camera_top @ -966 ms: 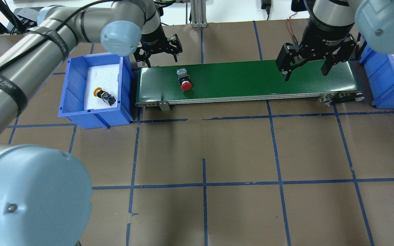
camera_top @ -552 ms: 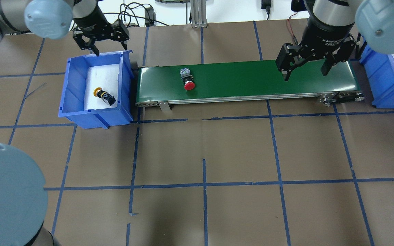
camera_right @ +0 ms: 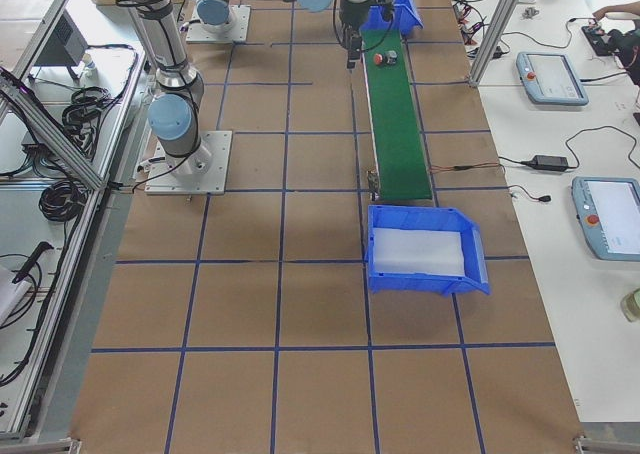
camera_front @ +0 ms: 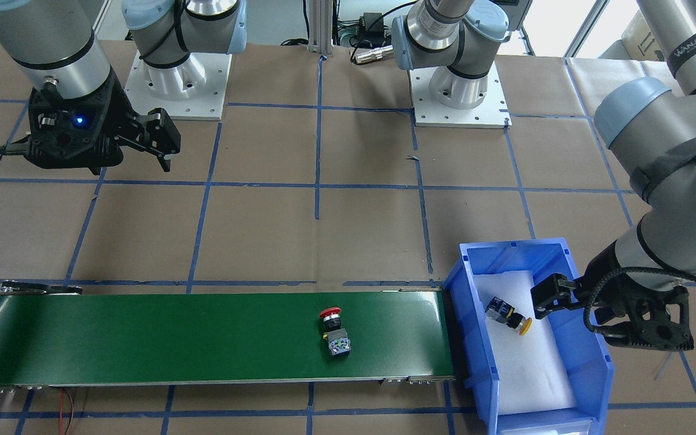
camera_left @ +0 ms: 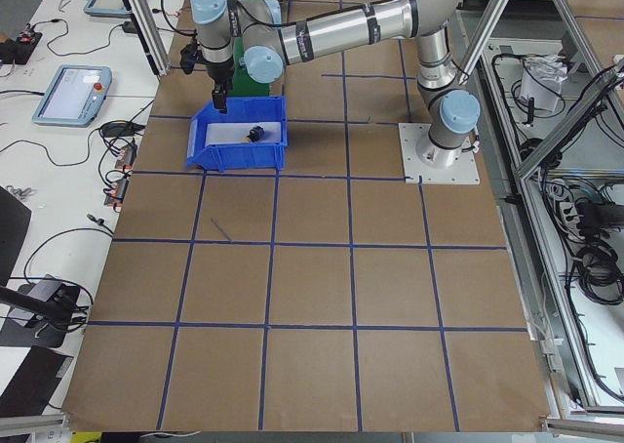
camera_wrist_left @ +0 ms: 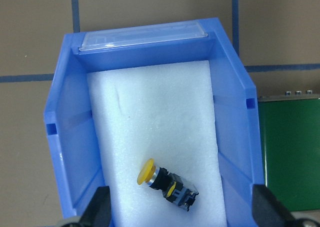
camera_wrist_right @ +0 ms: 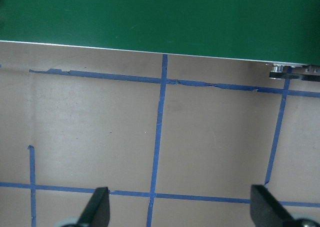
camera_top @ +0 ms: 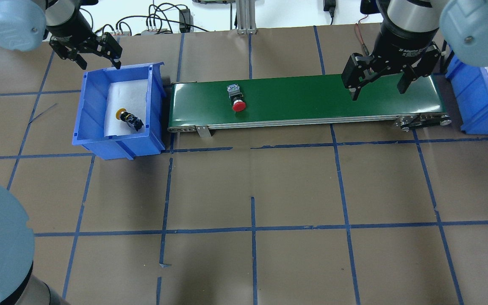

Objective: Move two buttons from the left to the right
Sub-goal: 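Open the left gripper and move it back over the blue bin, then lower the left gripper toward the yellow button while right arm approaches belt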

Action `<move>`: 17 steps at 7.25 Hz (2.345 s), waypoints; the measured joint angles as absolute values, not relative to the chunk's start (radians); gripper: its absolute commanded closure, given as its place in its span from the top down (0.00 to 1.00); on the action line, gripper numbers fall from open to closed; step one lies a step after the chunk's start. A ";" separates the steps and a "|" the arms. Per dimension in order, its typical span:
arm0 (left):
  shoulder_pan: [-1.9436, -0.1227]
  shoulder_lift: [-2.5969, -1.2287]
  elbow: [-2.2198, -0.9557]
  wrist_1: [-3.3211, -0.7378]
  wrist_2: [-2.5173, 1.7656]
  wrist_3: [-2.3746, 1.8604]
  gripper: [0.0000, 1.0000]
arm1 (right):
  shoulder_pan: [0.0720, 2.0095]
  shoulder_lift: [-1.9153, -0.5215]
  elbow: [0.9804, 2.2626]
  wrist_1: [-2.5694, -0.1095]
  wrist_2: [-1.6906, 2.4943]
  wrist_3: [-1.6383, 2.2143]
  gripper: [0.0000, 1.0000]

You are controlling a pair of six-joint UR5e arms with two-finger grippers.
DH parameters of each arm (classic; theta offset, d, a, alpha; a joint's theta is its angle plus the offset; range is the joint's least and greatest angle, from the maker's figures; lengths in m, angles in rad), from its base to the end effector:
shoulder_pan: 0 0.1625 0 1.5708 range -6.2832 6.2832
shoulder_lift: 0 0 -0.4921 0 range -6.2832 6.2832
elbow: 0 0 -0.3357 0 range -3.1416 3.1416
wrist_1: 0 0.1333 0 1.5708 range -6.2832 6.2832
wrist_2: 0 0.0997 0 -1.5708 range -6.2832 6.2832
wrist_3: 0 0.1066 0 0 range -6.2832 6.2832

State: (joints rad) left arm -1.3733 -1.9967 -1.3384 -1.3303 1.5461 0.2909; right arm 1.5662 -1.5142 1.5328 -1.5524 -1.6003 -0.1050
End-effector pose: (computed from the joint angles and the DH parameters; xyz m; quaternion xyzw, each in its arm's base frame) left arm -0.0082 -0.6516 0.4443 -0.0470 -0.9985 0.0258 0.0063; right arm 0.1280 -0.4598 0.5374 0.0504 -0.9984 -0.0193 0.0137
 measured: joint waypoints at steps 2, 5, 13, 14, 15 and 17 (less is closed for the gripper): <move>-1.377 -1.989 -1.356 -1.327 1.558 0.339 1.00 | 1.566 -1.514 1.534 -1.552 -1.603 -0.106 1.00; -1.383 -1.983 -1.372 -1.333 1.561 0.617 1.00 | 1.566 -1.514 1.534 -1.552 -1.603 -0.106 1.00; -1.384 -1.969 -1.471 -1.295 1.613 1.274 0.95 | 1.566 -1.514 1.534 -1.552 -1.605 -0.106 1.00; -1.383 -1.967 -1.479 -1.294 1.612 1.324 0.95 | 1.566 -1.514 1.534 -1.552 -1.605 -0.106 1.00; -1.383 -1.967 -1.490 -1.294 1.612 1.364 0.95 | 1.566 -1.514 1.534 -1.552 -1.605 -0.106 1.00; -1.382 -1.965 -1.539 -1.278 1.613 1.432 0.96 | 1.566 -1.514 1.534 -1.550 -1.599 -0.107 1.00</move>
